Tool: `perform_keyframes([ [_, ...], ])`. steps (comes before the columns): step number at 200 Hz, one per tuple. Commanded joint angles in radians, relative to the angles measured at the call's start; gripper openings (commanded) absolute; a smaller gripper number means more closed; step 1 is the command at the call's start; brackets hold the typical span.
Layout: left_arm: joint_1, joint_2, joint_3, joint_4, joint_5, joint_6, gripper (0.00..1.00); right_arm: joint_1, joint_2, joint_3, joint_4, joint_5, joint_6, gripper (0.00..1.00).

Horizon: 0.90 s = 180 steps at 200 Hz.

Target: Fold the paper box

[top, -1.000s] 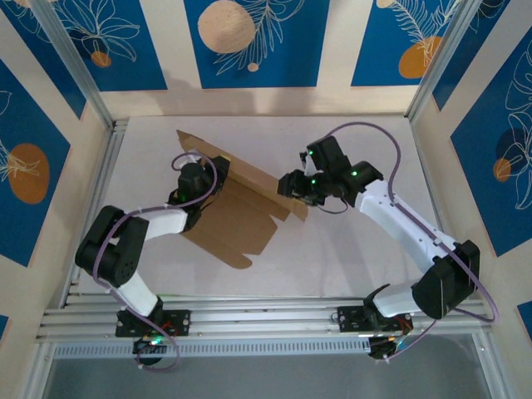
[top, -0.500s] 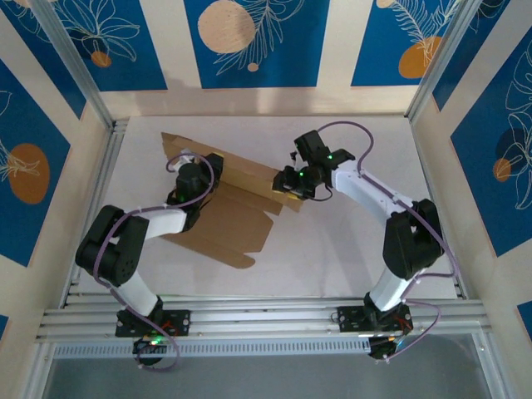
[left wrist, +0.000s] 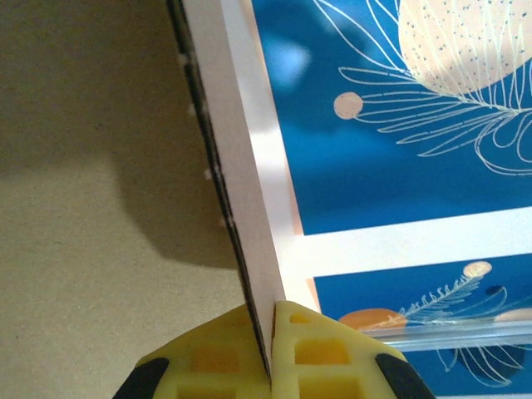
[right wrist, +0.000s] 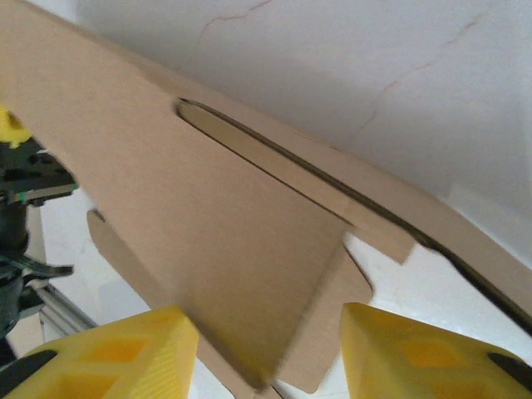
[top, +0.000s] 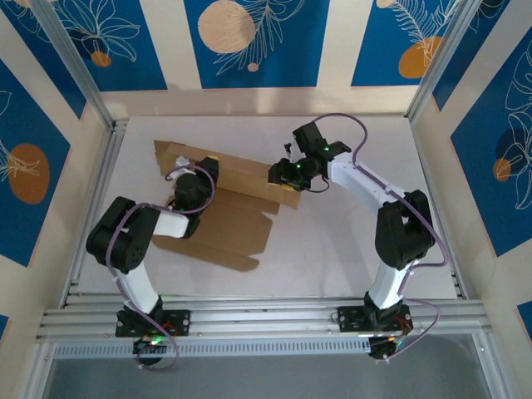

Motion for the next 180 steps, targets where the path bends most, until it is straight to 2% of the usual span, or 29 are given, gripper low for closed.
perform_keyframes([
  [1, 0.005, 0.055, -0.043, 0.024, 0.171, -0.006, 0.0, 0.026, -0.074, -0.001, 0.056, -0.063, -0.047, 0.52],
  [36, 0.021, 0.024, -0.051, -0.019, 0.212, 0.01, 0.0, 0.049, -0.201, -0.049, -0.048, 0.039, -0.043, 0.59],
  [66, 0.022, 0.01, -0.049, -0.014, 0.209, 0.012, 0.0, 0.053, -0.249, -0.041, -0.118, 0.064, 0.058, 0.53],
  [79, 0.022, 0.007, -0.042, -0.017, 0.212, 0.011, 0.0, 0.059, -0.258, -0.039, -0.125, 0.08, 0.154, 0.51],
  [109, 0.022, -0.002, -0.032, -0.013, 0.21, -0.002, 0.0, 0.132, -0.235, -0.044, -0.107, 0.115, 0.315, 0.5],
  [124, 0.021, -0.003, 0.011, -0.028, 0.222, -0.006, 0.0, 0.16, -0.221, -0.047, -0.09, 0.167, 0.308, 0.48],
  [154, 0.018, -0.004, 0.116, -0.071, 0.243, -0.006, 0.0, 0.204, -0.146, -0.01, -0.017, 0.1, 0.24, 0.48],
  [180, 0.018, -0.005, 0.164, -0.064, 0.242, -0.026, 0.0, 0.242, -0.095, -0.017, 0.06, 0.186, 0.17, 0.43],
])
